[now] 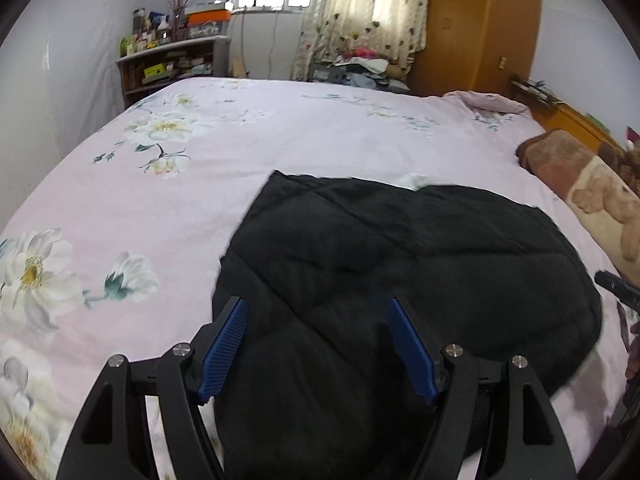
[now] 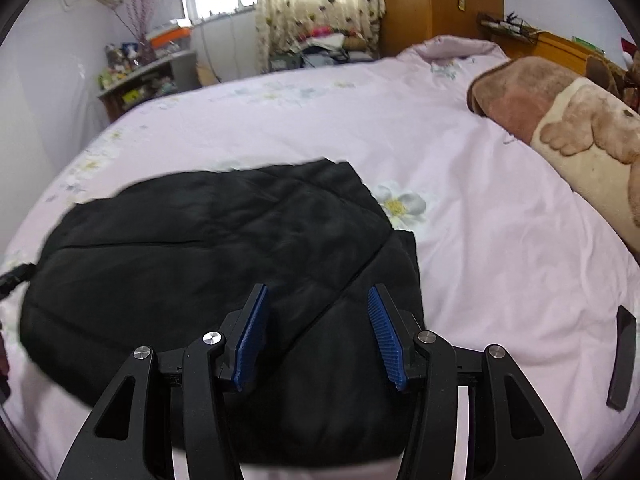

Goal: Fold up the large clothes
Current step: 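Open both grippers and release the folded jacket, then grasp the edge of the black jacket bundle with both grippers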

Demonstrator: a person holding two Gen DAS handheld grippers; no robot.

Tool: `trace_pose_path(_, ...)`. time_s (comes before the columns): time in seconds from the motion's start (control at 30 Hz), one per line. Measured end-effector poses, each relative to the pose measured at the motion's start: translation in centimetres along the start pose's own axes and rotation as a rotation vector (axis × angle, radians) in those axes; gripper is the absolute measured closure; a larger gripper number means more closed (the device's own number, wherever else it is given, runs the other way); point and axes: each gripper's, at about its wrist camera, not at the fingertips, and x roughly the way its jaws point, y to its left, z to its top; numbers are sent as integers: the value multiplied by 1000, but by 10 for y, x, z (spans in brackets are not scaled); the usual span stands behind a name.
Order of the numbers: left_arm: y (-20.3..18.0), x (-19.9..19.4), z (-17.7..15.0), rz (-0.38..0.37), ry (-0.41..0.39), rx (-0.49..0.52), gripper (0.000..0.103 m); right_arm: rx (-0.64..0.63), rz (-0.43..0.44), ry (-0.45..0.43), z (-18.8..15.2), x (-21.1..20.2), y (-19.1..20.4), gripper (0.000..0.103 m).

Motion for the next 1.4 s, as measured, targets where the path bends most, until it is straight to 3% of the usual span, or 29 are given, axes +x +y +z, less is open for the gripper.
trace_pose_path(0.1, -8, -4, -20, -16, 38, 6, 28, -16, 35, 17, -15, -13, 11, 52)
trace_pose_path(0.27, -18, 12, -35, 15, 96, 24, 28, -36, 24, 162, -41, 20, 19, 52)
trace_pose_path(0.53, -23, 6, -27, 55, 121, 36, 28, -58, -9, 157, -39, 9, 26, 52)
trace_pose_path(0.77, -41, -12, -24, 48, 84, 61, 28, -76, 53, 99, -32, -20, 50, 52)
trace_pose_path(1.03, -62, 3, -28, 26, 106, 93, 28, -134, 77, 129, -38, 0, 73, 52)
trace_pose_path(1.17, -61, 9, -29, 16, 119, 89, 28, -116, 88, 167, -42, 12, 68, 52)
trace_pose_path(1.4, -42, -4, -14, 41, 68, 86, 28, -107, 79, 112, -31, -5, 55, 50)
